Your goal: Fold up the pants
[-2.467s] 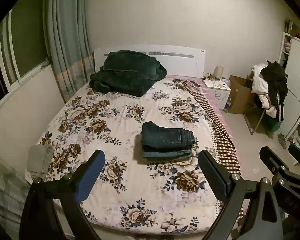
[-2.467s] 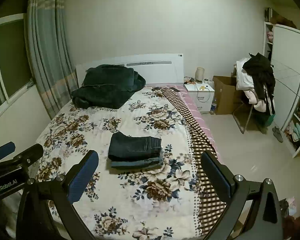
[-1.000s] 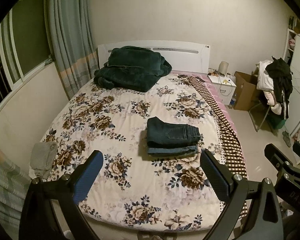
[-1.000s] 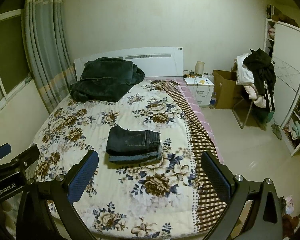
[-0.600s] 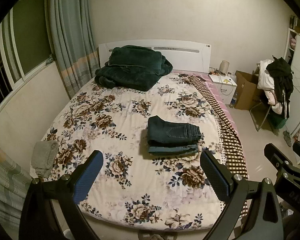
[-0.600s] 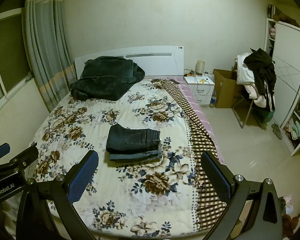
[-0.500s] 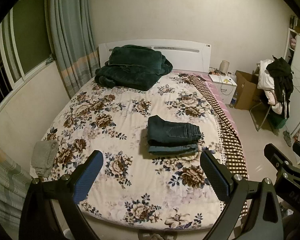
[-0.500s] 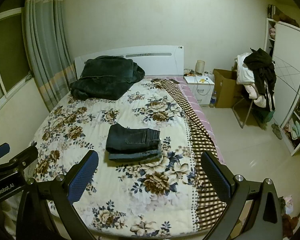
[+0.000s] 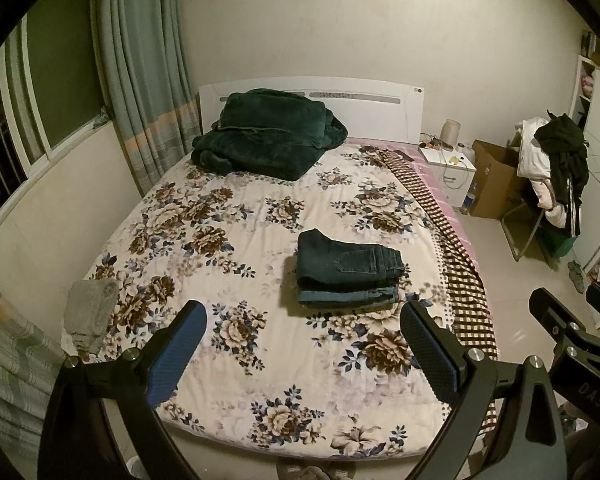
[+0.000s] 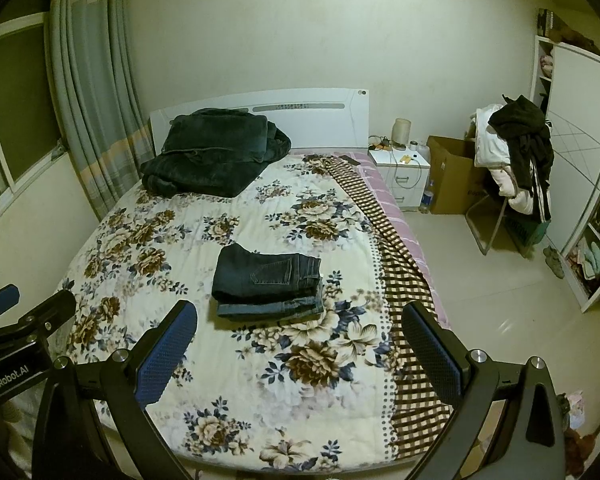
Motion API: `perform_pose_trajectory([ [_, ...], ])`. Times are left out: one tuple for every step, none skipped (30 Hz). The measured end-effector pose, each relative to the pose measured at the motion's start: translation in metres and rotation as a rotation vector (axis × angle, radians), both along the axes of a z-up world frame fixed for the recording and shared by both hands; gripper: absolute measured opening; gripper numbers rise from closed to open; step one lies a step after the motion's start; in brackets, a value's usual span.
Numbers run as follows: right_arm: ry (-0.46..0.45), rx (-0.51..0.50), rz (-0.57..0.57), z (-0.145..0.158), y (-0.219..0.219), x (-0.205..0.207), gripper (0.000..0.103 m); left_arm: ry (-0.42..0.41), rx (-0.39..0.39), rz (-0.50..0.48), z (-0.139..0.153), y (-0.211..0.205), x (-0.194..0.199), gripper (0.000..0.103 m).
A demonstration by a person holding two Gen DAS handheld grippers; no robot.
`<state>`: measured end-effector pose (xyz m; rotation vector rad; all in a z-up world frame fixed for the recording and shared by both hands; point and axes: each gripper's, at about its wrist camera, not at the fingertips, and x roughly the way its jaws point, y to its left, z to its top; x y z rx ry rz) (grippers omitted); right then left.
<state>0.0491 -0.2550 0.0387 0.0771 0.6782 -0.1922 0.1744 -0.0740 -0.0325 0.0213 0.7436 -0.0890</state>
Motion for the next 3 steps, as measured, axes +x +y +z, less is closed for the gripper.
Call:
perform_pose_trajectory([
  [-0.001, 0.0, 0.0, -0.0002, 0.0, -0.0006, 0.103, -0.005, 0.004, 0.003, 0.0002, 0.0005, -0.002, 0.099],
  [0.0, 0.0, 0.001, 0.0005, -0.0004, 0.0005, 0.103, -0.007, 0.005, 0.005, -0.0009, 0.002, -0.0049, 0.099],
  [0.0, 0.0, 0.002, 0.0008, -0.0006, 0.0009, 0.103, -0.008, 0.003, 0.005, -0.0037, 0.0045, -0.0091, 0.099],
])
